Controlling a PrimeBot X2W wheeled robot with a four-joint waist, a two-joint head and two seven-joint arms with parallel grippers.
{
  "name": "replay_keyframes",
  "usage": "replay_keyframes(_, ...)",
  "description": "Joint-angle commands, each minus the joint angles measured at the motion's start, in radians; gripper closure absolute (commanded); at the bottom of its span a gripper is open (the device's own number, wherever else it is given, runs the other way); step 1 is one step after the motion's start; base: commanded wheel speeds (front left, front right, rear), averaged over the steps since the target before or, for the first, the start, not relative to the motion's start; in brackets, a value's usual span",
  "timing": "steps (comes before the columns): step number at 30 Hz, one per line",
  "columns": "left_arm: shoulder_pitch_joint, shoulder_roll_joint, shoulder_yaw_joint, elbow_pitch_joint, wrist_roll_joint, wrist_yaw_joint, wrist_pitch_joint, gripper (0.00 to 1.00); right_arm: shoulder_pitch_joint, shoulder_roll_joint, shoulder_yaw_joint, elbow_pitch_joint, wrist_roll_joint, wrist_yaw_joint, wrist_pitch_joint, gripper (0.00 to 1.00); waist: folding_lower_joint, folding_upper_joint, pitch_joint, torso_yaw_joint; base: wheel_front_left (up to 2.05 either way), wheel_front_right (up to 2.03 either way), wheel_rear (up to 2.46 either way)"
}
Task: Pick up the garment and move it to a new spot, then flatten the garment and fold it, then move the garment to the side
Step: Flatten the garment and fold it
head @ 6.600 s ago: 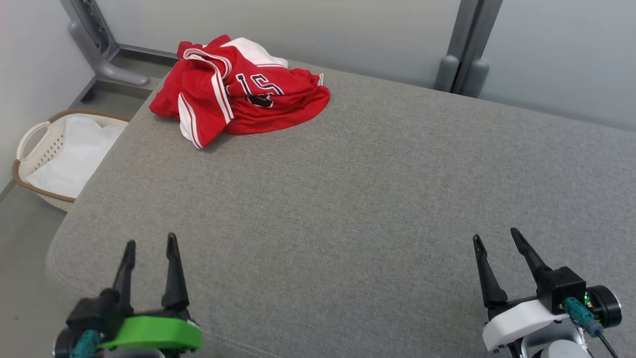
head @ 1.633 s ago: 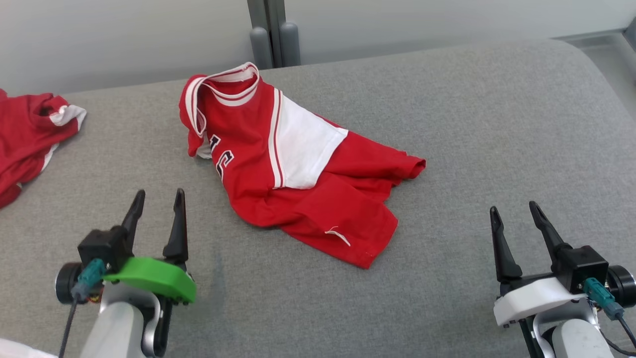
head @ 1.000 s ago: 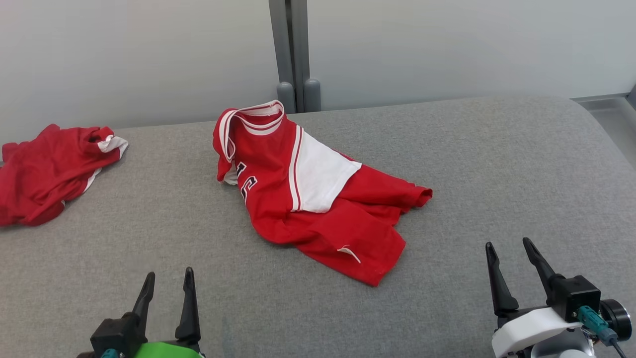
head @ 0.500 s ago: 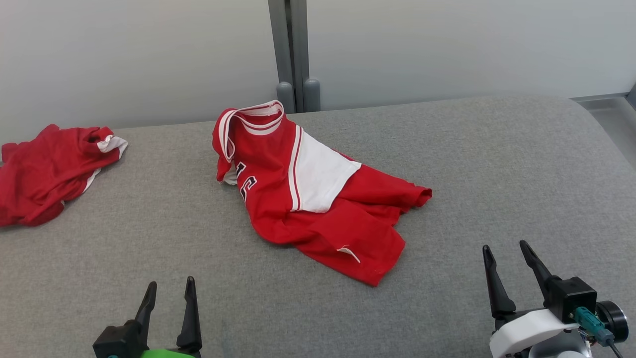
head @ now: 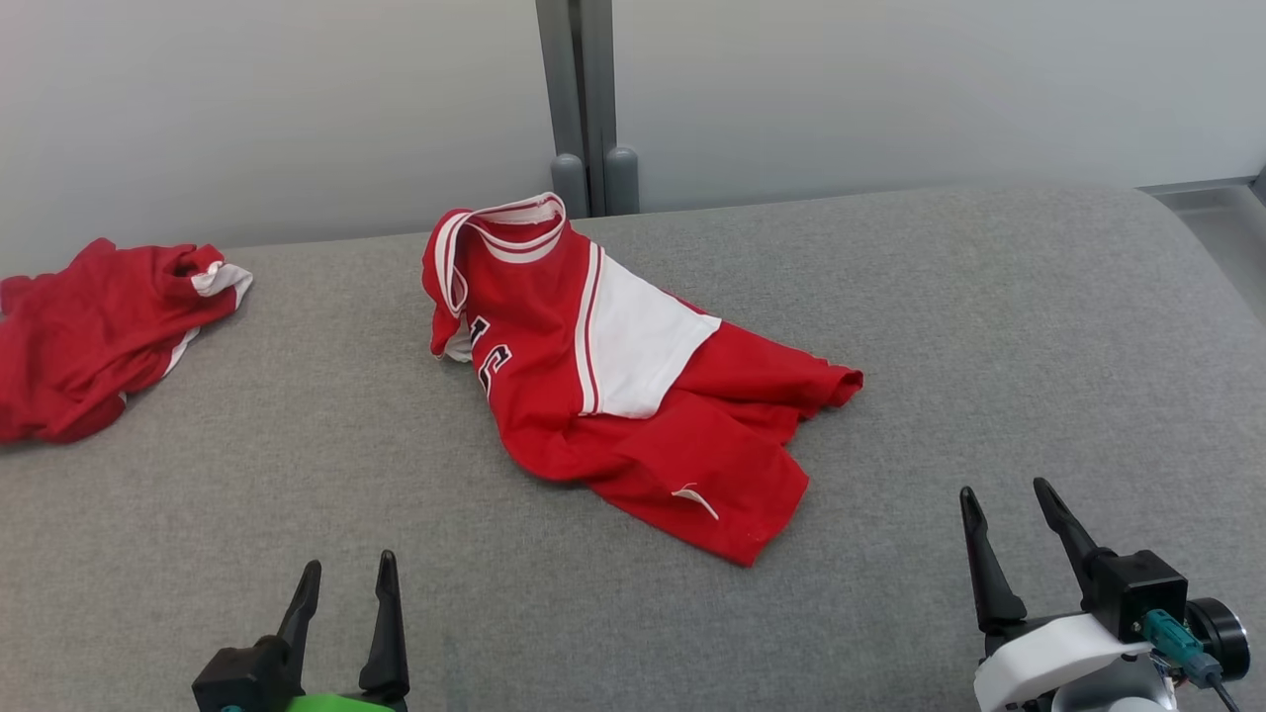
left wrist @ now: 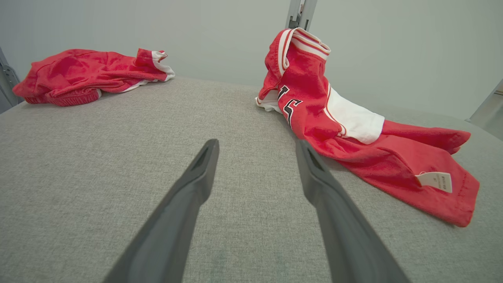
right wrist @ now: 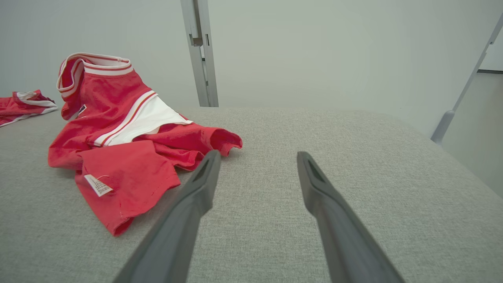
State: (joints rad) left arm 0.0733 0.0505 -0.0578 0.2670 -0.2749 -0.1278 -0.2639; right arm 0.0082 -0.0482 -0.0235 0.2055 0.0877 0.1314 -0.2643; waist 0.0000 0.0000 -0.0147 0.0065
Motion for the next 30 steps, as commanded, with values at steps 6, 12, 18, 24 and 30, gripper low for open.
replay_keyframes(6, -0.026, 0.000, -0.008, -0.003, -0.007, -0.005, -0.001, 0.00, -0.036, -0.004, 0.018, 0.019, -0.015, -0.001, 0.000, 0.00, 0.0000, 0.0000, 0.023, 0.009, 0.00, 0.00, 0.00)
replay_keyframes(12, -0.066, 0.001, -0.035, -0.028, -0.014, -0.004, -0.001, 0.00, -0.205, -0.004, 0.104, 0.114, -0.007, -0.001, 0.000, 0.00, 0.0000, 0.0000, 0.104, 0.064, 0.00, 0.00, 0.00)
replay_keyframes(18, -0.111, 0.000, -0.064, -0.047, -0.033, 0.003, -0.001, 0.00, -0.444, -0.005, 0.195, 0.345, 0.018, -0.001, 0.013, 0.00, 0.0000, 0.0000, 0.187, 0.148, 0.00, 0.00, 0.00)
replay_keyframes(24, -0.146, 0.001, -0.095, -0.057, -0.062, 0.014, -0.001, 0.00, -0.656, -0.006, 0.233, 0.561, 0.085, -0.001, 0.086, 0.00, 0.0000, 0.0000, 0.262, 0.241, 0.00, 0.00, 0.00)
replay_keyframes(30, -0.163, 0.000, -0.118, -0.061, -0.085, 0.025, -0.001, 0.00, -0.781, -0.005, 0.259, 0.727, 0.156, -0.001, 0.154, 0.00, 0.0000, 0.0000, 0.306, 0.298, 0.00, 0.00, 0.00)
